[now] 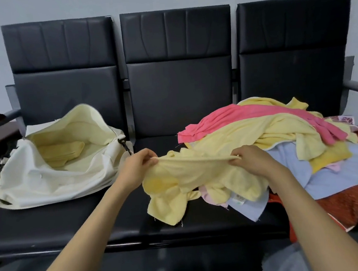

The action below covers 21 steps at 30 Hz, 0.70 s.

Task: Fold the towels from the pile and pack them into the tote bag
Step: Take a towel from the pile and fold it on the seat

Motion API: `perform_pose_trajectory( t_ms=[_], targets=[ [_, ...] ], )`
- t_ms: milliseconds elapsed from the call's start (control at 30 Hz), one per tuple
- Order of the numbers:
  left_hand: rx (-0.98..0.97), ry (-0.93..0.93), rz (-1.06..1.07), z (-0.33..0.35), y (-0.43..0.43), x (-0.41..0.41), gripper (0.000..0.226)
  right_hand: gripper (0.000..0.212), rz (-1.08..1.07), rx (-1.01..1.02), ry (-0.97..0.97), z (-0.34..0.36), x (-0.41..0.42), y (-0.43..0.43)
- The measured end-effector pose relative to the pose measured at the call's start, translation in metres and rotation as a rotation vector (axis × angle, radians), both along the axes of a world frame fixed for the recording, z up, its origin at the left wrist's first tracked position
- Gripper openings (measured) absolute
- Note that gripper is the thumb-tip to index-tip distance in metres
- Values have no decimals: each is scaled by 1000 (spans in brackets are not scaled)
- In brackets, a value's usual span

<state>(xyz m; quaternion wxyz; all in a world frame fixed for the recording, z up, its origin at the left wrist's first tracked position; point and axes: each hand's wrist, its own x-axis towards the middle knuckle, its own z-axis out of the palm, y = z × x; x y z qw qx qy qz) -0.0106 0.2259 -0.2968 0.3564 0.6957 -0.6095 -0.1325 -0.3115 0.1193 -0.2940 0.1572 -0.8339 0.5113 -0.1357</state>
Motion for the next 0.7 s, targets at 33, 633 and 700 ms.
perform_pose_trajectory(
  t_ms=[33, 633, 700],
  targets=[
    [49, -38, -6, 4, -2, 0, 6, 22, 0, 38, -65, 5, 0, -1],
    [404, -125, 137, -43, -51, -11, 55, 41, -3, 443, -393, -29, 80, -24],
    [387, -114, 105, -59, -40, -15, 45, 41, -7, 399, -293, -49, 80, -22]
  ],
)
